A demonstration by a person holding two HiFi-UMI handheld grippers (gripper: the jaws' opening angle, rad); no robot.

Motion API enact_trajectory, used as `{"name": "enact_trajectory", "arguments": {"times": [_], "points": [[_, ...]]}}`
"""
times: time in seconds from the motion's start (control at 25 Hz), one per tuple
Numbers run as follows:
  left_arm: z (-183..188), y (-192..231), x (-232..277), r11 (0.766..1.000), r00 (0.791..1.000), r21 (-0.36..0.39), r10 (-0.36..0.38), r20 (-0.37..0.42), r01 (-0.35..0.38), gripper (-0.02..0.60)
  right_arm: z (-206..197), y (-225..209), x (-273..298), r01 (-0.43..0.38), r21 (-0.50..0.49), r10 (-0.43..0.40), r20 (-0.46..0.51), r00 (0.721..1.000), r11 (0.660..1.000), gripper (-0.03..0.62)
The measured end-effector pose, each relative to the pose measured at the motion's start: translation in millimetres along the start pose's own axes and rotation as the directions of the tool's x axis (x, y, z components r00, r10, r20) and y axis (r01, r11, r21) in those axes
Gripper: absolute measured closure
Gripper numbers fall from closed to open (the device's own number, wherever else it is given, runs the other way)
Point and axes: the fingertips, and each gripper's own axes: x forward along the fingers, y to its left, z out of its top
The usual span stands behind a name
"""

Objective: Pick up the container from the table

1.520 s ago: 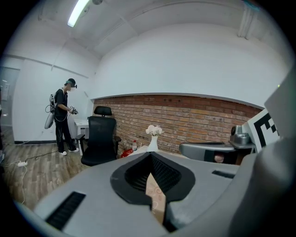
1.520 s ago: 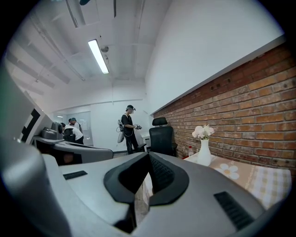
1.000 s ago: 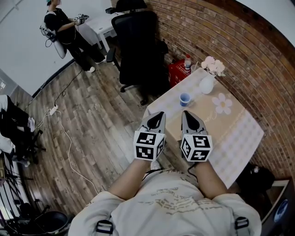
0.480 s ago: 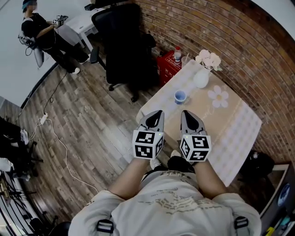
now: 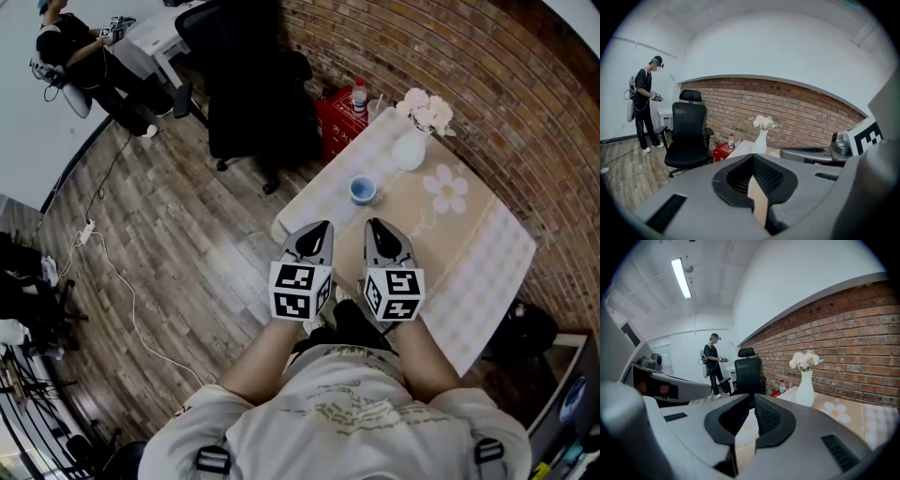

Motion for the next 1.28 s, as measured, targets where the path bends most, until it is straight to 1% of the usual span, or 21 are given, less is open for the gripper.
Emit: {"name": "enact_trajectory", "arguments": {"times": [0.12,0.2,0.44,0.72,0.84,1.0,1.28], "points": [[-3.0,-0.6,10.8,1.000,1.000,0.000,0.003,-0.014,-0.003,0.580,-7.5,-4.5,12.6,-0.033,-0.001,0.033,-0.020,0.999,0.999,0.508],[-6.3,-1.4,18.3,1.000,1.000,-0.003,0.004,-0.024,-0.004,0.580,-14.3,-9.7,20.8,-0.033,-0.010,0.033,-0.038,0.999,0.999,0.469],[-12.5,3.1,41.7,1.000,0.999,-0.012,0.012,-0.051,-0.012,0.580,-36.1,-26.7,48.7,-0.020,-0.018,0.019,-0.089,0.996,1.000,0.402],[-21.2,19.3,60.7,0.999,0.996,-0.031,0.039,-0.082,-0.041,0.580,-72.5,-46.3,85.1,0.009,-0.017,-0.012,-0.161,0.987,1.000,0.322],[-28.4,27.8,65.1,0.997,0.994,-0.043,0.052,-0.101,-0.056,0.580,-89.6,-52.7,100.9,0.019,-0.002,-0.019,-0.199,0.980,1.000,0.299],[-39.0,37.0,73.3,0.996,0.991,-0.060,0.064,-0.120,-0.071,0.580,-107.2,-65.2,120.1,0.050,-0.013,-0.051,-0.233,0.971,0.999,0.295],[-53.4,44.5,88.4,0.993,0.988,-0.086,0.069,-0.139,-0.082,0.580,-132.8,-72.3,147.4,0.032,-0.025,-0.038,-0.284,0.958,0.999,0.293]]}}
